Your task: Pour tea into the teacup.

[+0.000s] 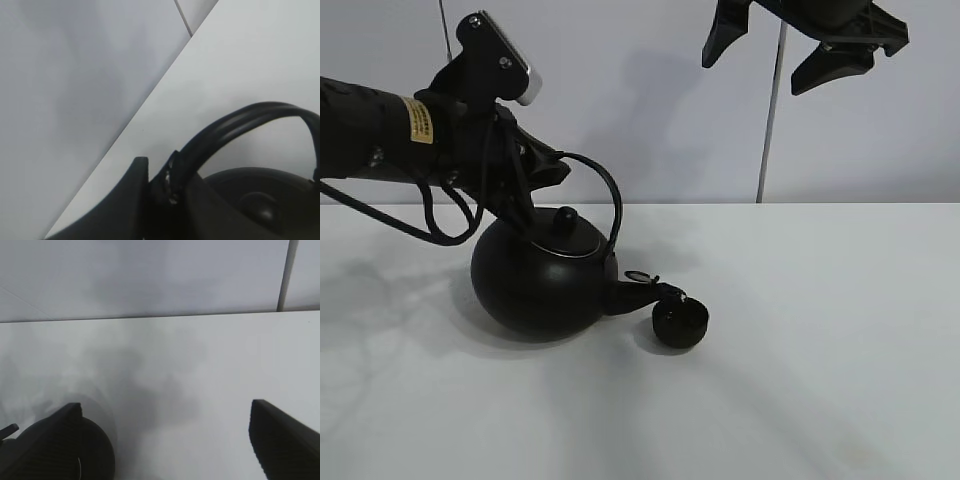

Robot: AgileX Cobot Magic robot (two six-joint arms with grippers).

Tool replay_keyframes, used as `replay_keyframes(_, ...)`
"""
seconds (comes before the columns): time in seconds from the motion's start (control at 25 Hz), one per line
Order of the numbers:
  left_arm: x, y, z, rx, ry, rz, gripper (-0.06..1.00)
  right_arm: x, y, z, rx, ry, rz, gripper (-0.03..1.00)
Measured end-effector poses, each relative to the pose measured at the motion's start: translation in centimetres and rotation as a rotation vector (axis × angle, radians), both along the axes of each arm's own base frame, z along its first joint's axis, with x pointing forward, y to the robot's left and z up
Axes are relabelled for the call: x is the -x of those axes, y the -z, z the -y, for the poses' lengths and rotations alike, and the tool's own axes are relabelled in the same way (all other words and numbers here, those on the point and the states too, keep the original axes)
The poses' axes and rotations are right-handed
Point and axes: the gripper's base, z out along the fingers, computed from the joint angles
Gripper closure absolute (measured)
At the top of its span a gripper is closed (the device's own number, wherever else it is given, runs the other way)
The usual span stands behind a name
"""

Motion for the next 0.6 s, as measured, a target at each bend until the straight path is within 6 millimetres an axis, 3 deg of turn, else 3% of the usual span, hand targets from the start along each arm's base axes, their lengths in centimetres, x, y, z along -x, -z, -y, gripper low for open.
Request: replay_keyframes(0.6, -0.11, -0.40, -0.24, 0.030, -0.046, -0.016, 0.83, 0.00, 0.00, 0.00, 0.000, 0.000, 0.000, 0.35)
